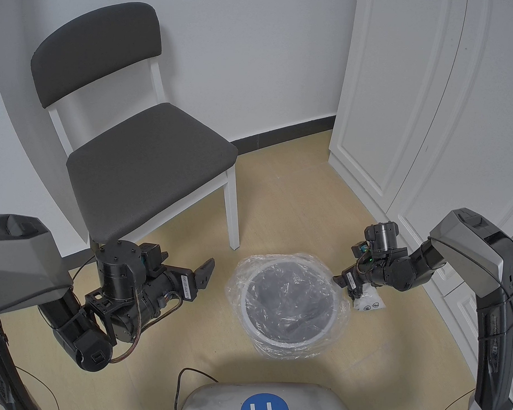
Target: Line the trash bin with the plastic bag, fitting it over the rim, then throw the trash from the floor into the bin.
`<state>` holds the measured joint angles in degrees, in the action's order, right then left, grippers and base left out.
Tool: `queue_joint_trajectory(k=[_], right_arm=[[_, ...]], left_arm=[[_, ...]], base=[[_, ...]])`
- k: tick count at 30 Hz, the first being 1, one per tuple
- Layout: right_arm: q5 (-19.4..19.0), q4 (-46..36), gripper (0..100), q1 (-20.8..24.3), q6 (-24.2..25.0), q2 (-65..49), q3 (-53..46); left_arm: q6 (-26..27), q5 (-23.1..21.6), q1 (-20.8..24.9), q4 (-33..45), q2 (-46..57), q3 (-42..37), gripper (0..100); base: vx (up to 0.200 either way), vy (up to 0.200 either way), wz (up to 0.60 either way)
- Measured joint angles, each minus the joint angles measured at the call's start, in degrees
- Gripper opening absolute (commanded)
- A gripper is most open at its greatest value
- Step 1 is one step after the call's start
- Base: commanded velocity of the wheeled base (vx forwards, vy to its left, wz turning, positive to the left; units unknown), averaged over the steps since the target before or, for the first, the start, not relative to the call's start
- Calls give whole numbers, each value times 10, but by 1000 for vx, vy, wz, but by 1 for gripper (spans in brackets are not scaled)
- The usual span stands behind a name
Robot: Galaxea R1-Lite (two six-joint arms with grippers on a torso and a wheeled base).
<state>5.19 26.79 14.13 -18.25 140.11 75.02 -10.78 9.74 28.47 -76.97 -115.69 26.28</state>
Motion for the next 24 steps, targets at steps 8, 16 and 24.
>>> queue_joint_trajectory(k=[8,16,24], right_arm=[[-2,2,100,-3,15,30,26],[-1,9,100,-9,25,57,43],[15,11,100,-10,3,1,14]], left_arm=[[0,0,0,0,-6,1,100],[-1,0,0,-20,-23,4,100],[0,0,0,-33,-28,0,100]], base=[[0,0,0],[0,0,0],[0,0,0]])
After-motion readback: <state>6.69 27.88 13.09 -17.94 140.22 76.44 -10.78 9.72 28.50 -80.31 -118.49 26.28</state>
